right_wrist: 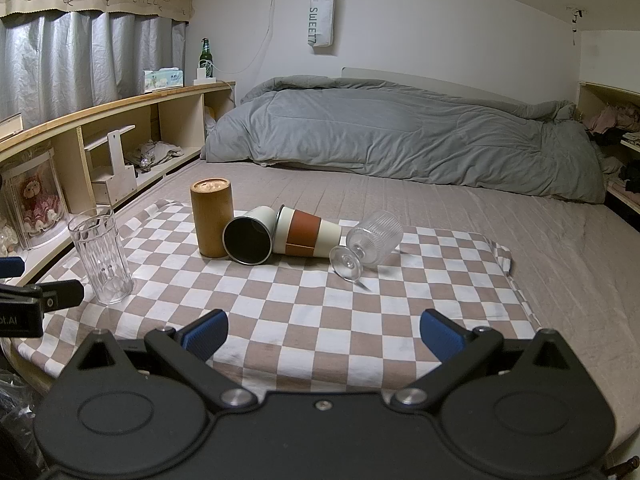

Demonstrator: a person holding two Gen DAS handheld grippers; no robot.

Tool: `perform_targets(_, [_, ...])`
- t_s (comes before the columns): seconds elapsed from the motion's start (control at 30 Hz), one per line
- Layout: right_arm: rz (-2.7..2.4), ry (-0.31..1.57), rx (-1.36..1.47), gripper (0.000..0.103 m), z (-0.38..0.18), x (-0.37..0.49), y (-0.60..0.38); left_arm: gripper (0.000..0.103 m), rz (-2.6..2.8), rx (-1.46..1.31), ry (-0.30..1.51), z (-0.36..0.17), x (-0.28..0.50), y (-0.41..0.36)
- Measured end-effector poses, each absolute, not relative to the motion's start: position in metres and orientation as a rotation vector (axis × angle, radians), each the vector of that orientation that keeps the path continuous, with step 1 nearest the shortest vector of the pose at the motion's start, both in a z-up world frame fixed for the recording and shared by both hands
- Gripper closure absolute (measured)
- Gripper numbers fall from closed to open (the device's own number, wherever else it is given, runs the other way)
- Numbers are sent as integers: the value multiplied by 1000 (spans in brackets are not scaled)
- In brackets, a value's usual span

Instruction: Flip cup upright

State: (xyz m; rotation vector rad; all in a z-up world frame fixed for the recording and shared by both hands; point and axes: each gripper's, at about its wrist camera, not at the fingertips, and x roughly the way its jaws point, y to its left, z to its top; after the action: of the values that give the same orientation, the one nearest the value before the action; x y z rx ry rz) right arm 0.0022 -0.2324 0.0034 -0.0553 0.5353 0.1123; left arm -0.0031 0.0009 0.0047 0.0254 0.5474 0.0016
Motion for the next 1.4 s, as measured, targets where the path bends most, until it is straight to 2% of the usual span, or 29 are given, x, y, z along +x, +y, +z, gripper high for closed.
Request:
perform_targets(0.4, [109,541,-41,0,3,4,-234,0,0,22,546,7,1,-1])
perform_targets(0.67, [61,546,1,0,3,37,-249,0,-31,27,557,-5,33,-18])
perform_targets(0.97, [7,608,149,0,-5,137,-287,0,-91,21,577,-18,62,-31])
perform_targets(1.4, [-98,812,594,2,-65,314,-333,0,-145,28,618,-35,94,-37])
